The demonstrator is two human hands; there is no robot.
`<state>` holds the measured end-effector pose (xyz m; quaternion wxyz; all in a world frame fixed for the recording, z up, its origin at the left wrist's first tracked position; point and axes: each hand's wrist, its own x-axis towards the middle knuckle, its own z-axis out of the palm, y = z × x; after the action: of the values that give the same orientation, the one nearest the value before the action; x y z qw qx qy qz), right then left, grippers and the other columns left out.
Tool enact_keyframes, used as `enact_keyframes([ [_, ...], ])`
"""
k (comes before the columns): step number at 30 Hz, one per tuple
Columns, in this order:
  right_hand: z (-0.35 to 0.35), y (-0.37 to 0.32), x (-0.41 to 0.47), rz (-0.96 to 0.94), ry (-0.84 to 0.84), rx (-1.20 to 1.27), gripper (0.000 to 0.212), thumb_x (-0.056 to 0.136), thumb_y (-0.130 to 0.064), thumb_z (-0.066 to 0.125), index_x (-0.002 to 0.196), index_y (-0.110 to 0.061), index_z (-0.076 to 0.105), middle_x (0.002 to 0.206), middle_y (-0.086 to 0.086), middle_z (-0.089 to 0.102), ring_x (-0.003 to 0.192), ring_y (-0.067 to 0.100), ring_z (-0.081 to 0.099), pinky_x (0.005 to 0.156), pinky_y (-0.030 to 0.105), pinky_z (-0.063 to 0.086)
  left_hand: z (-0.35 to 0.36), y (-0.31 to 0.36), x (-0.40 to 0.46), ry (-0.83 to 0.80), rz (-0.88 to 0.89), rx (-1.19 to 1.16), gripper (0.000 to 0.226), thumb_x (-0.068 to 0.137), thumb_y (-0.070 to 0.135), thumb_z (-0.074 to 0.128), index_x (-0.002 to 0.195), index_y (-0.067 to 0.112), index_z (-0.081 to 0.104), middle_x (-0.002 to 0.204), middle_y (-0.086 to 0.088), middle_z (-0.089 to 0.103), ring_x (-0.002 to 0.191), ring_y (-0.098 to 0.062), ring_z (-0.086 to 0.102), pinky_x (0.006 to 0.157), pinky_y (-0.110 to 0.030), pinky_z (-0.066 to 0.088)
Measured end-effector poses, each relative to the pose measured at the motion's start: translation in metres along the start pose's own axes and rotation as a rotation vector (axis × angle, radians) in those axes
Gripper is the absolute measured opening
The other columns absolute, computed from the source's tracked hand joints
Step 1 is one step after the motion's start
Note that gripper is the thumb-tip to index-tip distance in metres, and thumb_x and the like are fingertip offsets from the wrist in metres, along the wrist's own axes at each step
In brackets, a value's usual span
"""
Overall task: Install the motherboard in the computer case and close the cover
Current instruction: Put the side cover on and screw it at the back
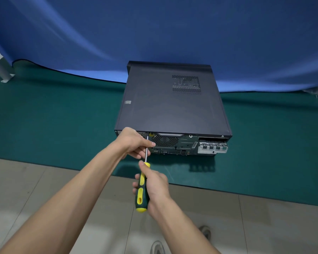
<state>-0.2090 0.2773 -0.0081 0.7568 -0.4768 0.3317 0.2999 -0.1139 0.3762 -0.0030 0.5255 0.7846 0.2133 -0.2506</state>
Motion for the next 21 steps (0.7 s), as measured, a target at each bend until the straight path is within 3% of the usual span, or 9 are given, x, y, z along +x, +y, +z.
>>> enact_keyframes([
  [2, 0.001, 0.002, 0.003, -0.013, -0.013, 0.051, 0.024, 0.091, -0.025, 0.064, 0.085, -0.003, 0.058, 0.059, 0.006, 0.060, 0.041, 0.015, 0.053, 0.041, 0.022, 0.043, -0.001, -0.003, 0.000, -0.029, 0.010, -0.040, 0.017, 0.081, 0.017, 0.073, 0.075, 0.002, 0.067, 0.061, -0.009, 0.070, 0.045, -0.012, 0.062, 0.043, -0.020, 0.050],
  [5, -0.003, 0.003, 0.001, 0.085, -0.166, 0.212, 0.034, 0.096, -0.035, 0.052, 0.088, -0.005, 0.063, 0.059, 0.003, 0.061, 0.044, 0.014, 0.056, 0.043, 0.022, 0.043, -0.008, -0.006, -0.002, -0.187, -0.010, -0.159, 0.015, 0.092, 0.012, 0.057, 0.094, 0.000, 0.065, 0.078, -0.012, 0.073, 0.062, -0.018, 0.070, 0.050, -0.024, 0.054],
  [9, -0.009, -0.003, -0.002, 0.147, -0.252, 0.173, 0.045, 0.097, -0.045, 0.043, 0.098, -0.005, 0.063, 0.066, 0.004, 0.067, 0.050, 0.017, 0.061, 0.045, 0.021, 0.043, -0.006, -0.002, -0.003, -0.110, -0.018, -0.151, 0.011, 0.089, 0.008, 0.061, 0.084, -0.001, 0.065, 0.069, -0.012, 0.072, 0.054, -0.018, 0.068, 0.047, -0.024, 0.055],
  [14, 0.000, 0.008, -0.001, -0.030, 0.001, -0.145, 0.022, 0.095, -0.026, 0.058, 0.083, -0.008, 0.054, 0.063, 0.003, 0.057, 0.043, 0.013, 0.052, 0.043, 0.024, 0.042, -0.001, 0.000, -0.003, 0.023, -0.015, -0.043, 0.017, 0.080, 0.012, 0.073, 0.077, -0.005, 0.068, 0.059, -0.012, 0.069, 0.041, -0.014, 0.060, 0.039, -0.019, 0.047],
  [18, 0.000, 0.010, -0.001, 0.046, -0.110, 0.148, 0.030, 0.098, -0.029, 0.052, 0.081, -0.006, 0.062, 0.055, 0.000, 0.052, 0.038, 0.010, 0.045, 0.039, 0.020, 0.037, -0.002, 0.000, -0.004, 0.001, 0.011, -0.050, 0.021, 0.083, 0.018, 0.071, 0.071, 0.002, 0.065, 0.056, -0.007, 0.068, 0.039, -0.011, 0.059, 0.039, -0.017, 0.046],
  [21, -0.012, 0.002, -0.005, 0.183, -0.260, 0.337, 0.037, 0.096, -0.038, 0.048, 0.087, -0.006, 0.065, 0.056, -0.001, 0.053, 0.039, 0.009, 0.045, 0.036, 0.019, 0.037, 0.001, -0.003, -0.008, -0.222, -0.054, -0.133, 0.033, 0.097, 0.027, 0.050, 0.081, 0.002, 0.064, 0.066, -0.010, 0.071, 0.051, -0.015, 0.066, 0.044, -0.021, 0.051],
])
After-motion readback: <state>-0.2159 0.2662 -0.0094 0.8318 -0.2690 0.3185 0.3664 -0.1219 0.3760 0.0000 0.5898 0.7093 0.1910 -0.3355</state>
